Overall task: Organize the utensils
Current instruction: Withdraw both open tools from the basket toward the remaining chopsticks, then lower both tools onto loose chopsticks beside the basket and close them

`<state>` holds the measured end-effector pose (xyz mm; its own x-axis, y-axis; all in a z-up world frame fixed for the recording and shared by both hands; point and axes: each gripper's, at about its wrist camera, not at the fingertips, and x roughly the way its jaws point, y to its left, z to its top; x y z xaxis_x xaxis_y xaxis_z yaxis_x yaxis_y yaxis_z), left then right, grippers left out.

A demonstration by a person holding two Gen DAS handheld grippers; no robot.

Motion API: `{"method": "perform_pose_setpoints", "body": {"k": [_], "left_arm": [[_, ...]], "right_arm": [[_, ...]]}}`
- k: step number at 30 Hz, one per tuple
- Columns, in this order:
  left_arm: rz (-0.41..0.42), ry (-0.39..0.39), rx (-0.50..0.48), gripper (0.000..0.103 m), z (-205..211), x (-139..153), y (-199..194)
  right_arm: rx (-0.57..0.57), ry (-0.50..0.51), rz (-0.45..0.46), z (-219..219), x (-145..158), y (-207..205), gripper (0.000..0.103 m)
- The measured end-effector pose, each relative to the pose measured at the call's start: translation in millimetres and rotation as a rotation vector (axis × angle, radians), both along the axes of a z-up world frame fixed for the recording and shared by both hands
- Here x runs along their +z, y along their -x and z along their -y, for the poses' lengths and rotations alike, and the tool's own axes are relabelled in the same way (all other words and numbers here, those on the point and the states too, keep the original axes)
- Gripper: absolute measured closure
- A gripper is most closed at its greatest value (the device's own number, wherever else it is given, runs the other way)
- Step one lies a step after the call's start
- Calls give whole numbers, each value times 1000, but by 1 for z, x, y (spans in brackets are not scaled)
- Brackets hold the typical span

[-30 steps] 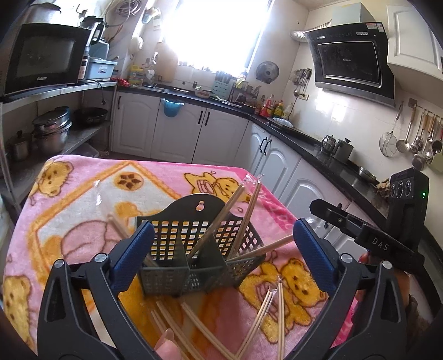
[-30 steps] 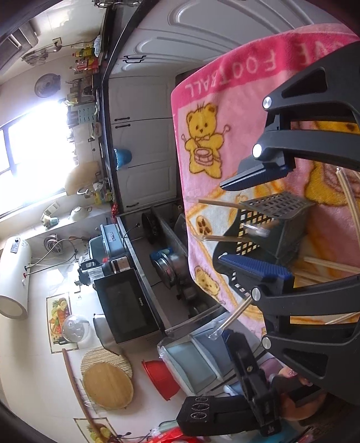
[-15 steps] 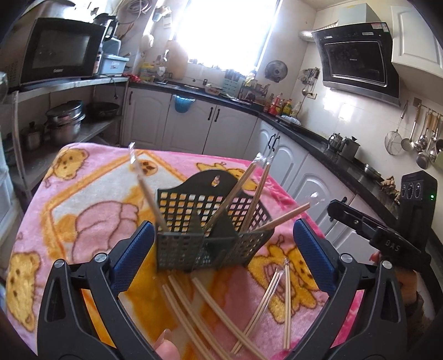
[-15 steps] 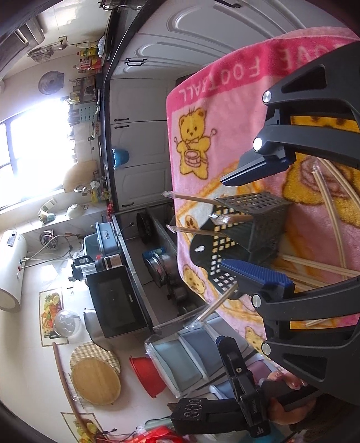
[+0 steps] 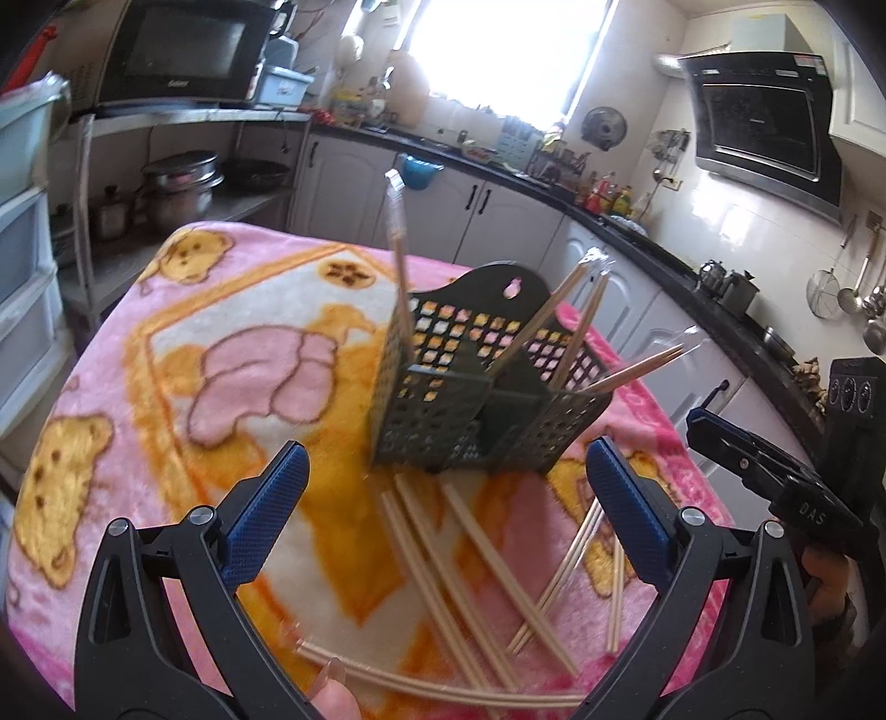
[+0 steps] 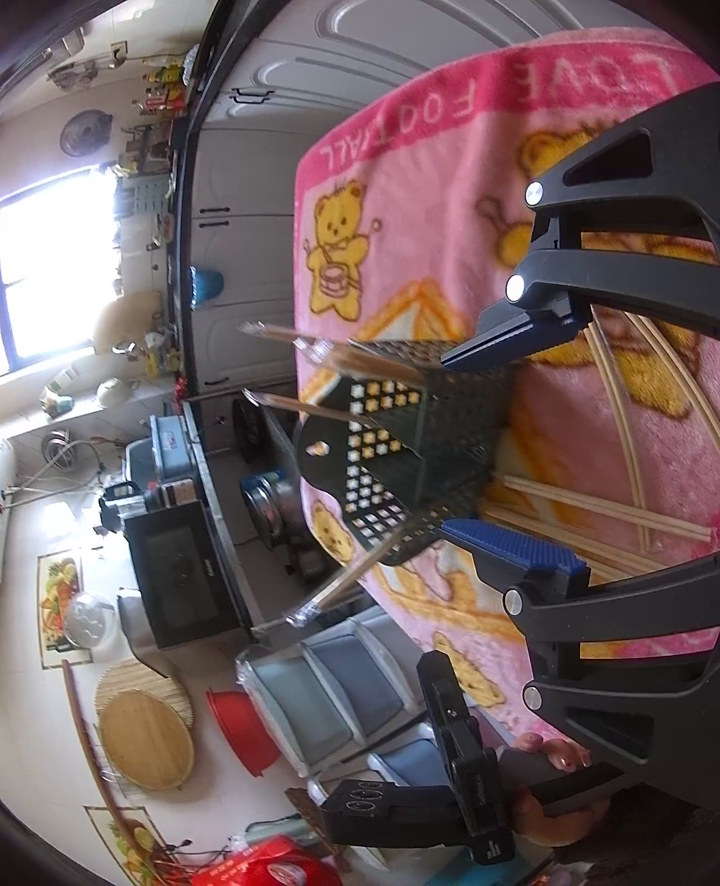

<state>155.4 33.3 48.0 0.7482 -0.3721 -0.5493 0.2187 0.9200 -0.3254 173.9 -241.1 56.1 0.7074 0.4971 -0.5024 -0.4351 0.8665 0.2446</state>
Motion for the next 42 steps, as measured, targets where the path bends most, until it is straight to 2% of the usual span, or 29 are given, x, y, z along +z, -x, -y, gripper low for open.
{"method": "perform_pose_setpoints", "body": {"k": [13,27,32,39,42], "left_arm": [[-113,27,60,11,-25,-40,17],[-243,102,91,11,-50,-88,37],[-284,156,72,21,-52,-100,41],[-319,200,56,46,-51,-109,38],[-323,192,57,50,-48,-112,33]], "right_arm": [[111,55,-69,-43,-26,5,50],[141,92,-135,-67,-49,-5,50],[140,106,-152,-70,-57,-9,50],[137,139,-180,-78,-70,-19,50],[137,157,-195,-81,-75,-23,50]]}}
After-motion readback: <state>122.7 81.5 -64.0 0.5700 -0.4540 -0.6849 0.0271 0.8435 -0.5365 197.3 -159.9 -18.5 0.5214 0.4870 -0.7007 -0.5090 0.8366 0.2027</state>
